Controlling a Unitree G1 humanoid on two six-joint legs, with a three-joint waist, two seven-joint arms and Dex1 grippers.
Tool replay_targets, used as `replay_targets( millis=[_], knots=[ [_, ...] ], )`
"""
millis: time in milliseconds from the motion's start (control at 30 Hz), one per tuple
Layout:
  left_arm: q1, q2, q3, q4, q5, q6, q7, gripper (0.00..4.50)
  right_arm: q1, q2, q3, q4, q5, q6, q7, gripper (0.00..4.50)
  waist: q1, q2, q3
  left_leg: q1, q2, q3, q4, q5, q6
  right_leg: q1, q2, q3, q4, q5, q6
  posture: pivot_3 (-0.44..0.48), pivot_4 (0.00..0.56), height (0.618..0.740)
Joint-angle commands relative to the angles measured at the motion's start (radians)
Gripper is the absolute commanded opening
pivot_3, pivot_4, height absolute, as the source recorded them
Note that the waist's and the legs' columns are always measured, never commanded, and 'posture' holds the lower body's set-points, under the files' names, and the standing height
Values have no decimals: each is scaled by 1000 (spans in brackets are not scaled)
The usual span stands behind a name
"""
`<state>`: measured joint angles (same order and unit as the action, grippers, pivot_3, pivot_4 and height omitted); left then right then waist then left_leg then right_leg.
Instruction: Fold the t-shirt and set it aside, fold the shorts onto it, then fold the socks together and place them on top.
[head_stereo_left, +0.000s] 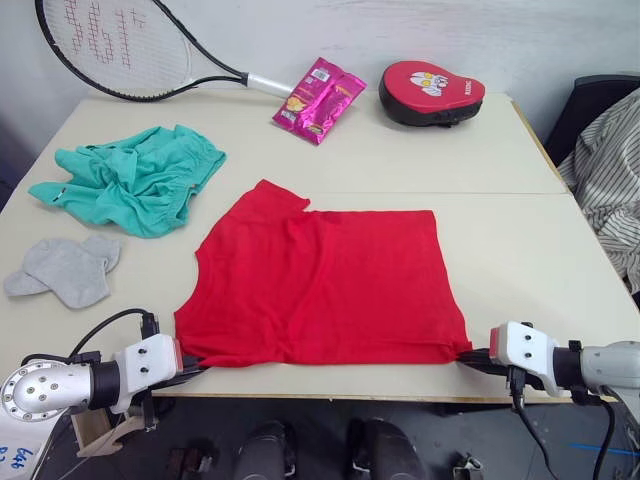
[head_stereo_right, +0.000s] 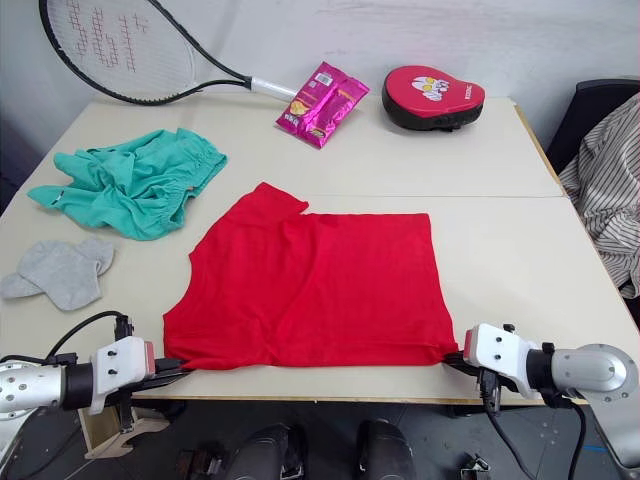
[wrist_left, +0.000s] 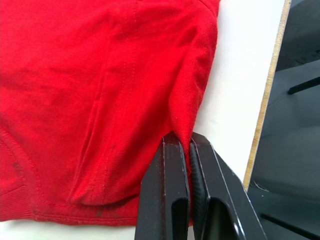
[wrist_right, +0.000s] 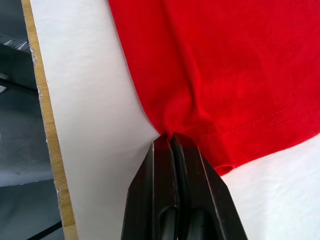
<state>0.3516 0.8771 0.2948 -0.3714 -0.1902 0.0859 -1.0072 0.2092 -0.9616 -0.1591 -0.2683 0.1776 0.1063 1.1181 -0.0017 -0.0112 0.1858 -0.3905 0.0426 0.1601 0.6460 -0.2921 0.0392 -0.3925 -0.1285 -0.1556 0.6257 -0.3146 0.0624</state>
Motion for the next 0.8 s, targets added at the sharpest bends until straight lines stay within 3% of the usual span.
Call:
replay_targets(
  millis=[33,433,800],
  knots=[
    [-9,0,-4,9,0,-13,3,0,-7,-13,12,23,-26,-10,-10,27,0,0,0,0,0,0,0,0,0,0,0,0,0,0,0,0,150,740],
    [42,8,45,10,-27,-40,-30,0,207,-71,-100,-141,83,92,81,27,9,0,0,-1,0,-1,-1,-1,1,0,0,-1,-1,-1,0,0,150,740],
    [140,5,118,-44,-101,0,-97,0,268,-42,-132,-155,76,69,50,27,0,0,0,-1,0,-2,-1,-2,0,0,0,-1,-2,-1,0,0,150,740]
  ],
)
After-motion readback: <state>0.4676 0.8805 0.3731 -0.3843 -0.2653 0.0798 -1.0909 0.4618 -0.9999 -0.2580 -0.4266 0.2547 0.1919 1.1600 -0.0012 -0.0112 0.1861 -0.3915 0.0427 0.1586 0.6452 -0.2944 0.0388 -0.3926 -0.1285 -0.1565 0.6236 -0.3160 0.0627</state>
